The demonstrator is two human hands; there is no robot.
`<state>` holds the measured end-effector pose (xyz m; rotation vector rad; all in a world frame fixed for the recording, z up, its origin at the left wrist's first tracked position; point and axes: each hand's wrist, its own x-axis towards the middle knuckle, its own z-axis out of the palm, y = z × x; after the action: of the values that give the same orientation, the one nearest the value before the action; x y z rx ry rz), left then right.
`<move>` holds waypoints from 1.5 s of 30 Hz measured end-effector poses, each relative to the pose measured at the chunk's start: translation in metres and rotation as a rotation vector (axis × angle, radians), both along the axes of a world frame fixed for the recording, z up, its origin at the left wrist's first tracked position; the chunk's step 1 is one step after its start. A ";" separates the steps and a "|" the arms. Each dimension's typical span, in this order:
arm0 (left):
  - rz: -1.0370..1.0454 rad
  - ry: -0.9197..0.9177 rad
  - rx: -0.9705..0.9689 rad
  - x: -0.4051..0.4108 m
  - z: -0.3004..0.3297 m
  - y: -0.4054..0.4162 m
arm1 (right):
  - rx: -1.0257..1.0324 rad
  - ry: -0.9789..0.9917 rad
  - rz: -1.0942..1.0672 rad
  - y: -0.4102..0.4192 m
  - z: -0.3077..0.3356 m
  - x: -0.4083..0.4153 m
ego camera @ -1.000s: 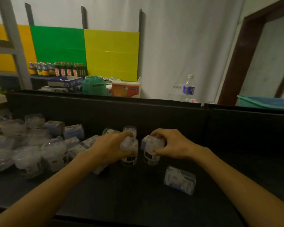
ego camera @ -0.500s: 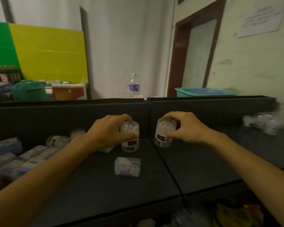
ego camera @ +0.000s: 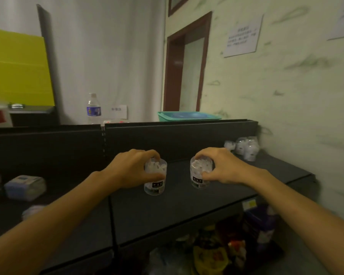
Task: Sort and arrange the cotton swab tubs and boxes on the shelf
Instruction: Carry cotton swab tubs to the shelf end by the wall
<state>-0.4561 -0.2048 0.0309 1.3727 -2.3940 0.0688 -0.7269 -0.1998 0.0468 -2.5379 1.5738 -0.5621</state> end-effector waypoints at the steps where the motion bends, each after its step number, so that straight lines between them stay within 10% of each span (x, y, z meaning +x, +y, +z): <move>1: -0.012 -0.004 -0.004 -0.016 -0.002 -0.003 | -0.003 0.011 -0.014 0.000 -0.002 -0.017; 22: -0.108 -0.062 0.028 -0.234 -0.039 -0.126 | 0.058 0.082 -0.241 -0.056 -0.035 -0.256; 45: 0.014 -0.094 0.097 -0.333 -0.062 -0.349 | 0.129 0.238 -0.086 -0.287 -0.045 -0.296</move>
<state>-0.7886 -0.5540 -0.0308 1.4603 -2.4946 0.0223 -1.0233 -0.4871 0.0018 -2.5264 1.7391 -0.1623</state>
